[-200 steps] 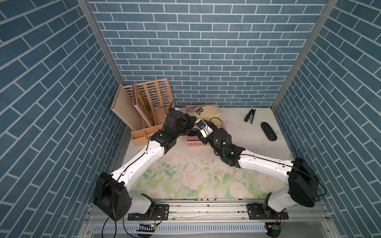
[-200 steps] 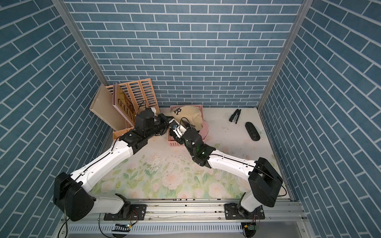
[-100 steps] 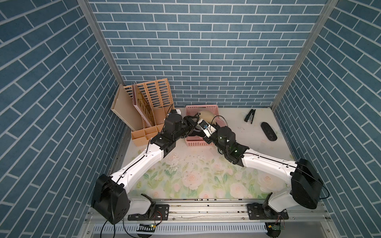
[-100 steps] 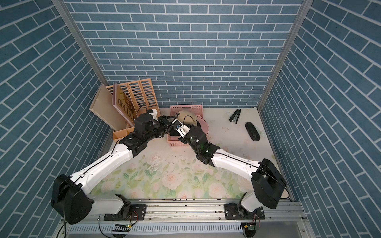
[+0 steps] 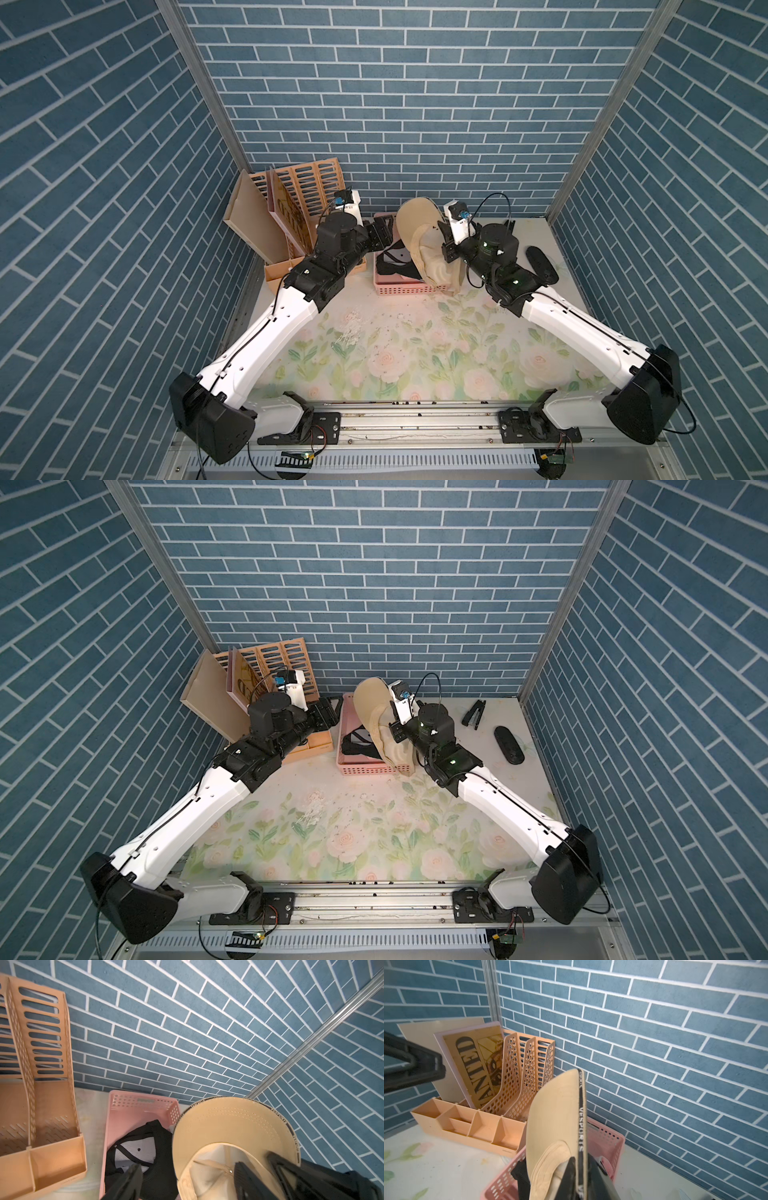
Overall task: Turn the baseball cap inside out
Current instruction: Turn over the baseball cap.
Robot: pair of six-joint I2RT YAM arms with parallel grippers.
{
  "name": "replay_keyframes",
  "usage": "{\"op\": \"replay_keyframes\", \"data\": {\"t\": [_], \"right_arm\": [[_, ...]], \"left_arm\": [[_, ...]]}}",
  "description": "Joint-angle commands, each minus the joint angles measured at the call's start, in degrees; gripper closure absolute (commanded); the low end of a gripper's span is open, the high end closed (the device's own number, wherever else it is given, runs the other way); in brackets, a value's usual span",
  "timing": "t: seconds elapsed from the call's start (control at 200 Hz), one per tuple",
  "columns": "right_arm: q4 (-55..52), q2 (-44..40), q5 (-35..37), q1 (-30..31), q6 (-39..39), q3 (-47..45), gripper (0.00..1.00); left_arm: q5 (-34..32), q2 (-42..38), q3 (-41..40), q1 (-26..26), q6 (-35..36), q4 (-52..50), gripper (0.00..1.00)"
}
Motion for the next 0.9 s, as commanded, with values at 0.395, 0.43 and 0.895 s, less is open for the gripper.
{"op": "replay_keyframes", "data": {"t": [0.395, 0.43, 0.895], "right_arm": [[1.1, -3.1, -20.6, -7.6, 14.0, 2.0, 0.92], [1.7, -3.2, -21.5, -8.2, 14.6, 1.8, 0.92], [12.4, -1.2, -30.5, -10.7, 23.0, -0.8, 0.94]], "left_arm": [[18.7, 1.2, -3.8, 2.6, 26.7, 8.5, 0.15], [18.7, 1.1, -4.5, 2.8, 26.5, 9.3, 0.15], [32.7, 7.2, -6.6, 6.7, 14.7, 20.1, 0.26]]}}
